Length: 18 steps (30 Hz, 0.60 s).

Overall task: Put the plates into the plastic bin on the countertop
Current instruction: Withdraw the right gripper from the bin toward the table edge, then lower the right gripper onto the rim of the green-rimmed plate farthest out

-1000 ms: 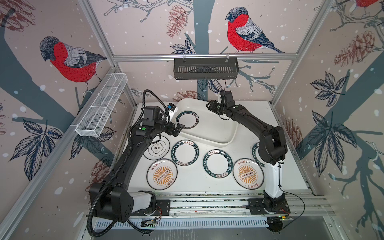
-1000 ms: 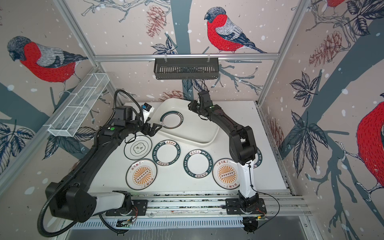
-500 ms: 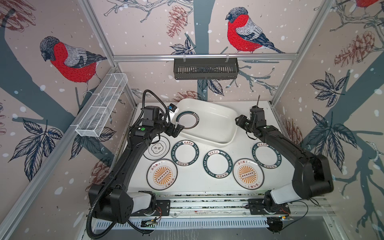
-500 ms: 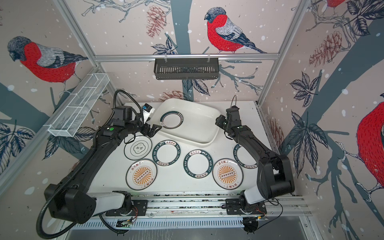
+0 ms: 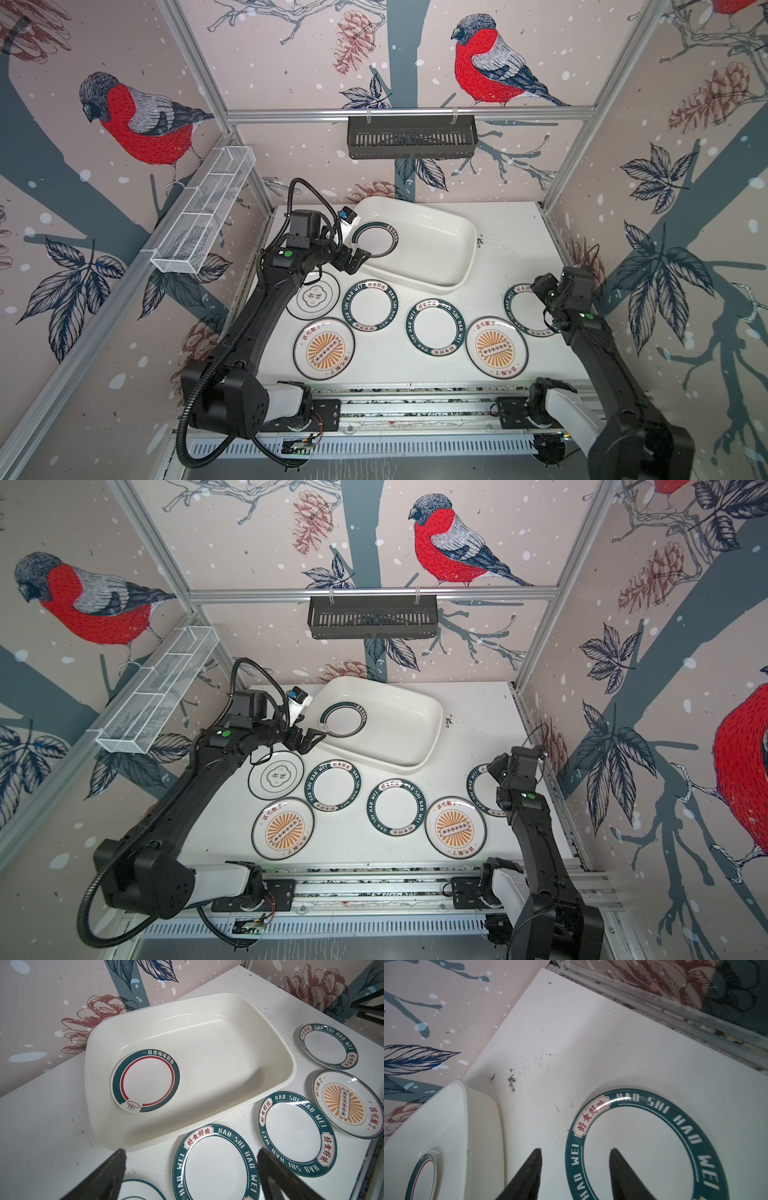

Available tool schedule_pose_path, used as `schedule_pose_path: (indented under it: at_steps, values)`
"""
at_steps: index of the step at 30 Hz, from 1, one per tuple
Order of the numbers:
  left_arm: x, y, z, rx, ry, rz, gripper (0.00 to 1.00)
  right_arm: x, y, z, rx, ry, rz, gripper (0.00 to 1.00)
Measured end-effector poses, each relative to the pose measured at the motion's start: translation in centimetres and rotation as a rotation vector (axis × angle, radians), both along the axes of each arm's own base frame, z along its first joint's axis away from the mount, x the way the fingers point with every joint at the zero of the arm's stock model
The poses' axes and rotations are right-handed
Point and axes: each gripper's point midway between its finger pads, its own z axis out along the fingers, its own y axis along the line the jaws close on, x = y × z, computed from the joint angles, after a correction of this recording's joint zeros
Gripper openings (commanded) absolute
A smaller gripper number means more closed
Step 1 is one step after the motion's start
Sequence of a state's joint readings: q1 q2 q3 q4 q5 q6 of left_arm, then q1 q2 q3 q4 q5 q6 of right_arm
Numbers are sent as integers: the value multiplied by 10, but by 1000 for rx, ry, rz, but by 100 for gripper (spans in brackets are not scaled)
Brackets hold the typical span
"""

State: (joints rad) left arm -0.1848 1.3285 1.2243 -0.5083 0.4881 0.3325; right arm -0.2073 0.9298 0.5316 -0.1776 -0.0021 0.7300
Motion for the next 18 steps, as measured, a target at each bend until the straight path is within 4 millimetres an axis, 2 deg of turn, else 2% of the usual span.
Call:
schedule_pose_path:
  at_steps: [8,12,18]
  values:
    - [10,-7,1,-7,27,-17,97,-38,-43,-38,64,66,-166,56]
    - [12,-10,1,-10,36,-26,97,-54,-64,-47,84,85,-248,56]
    - [9,-13,-3,-6,54,-37,97,-77,-82,-61,109,118,-320,55]
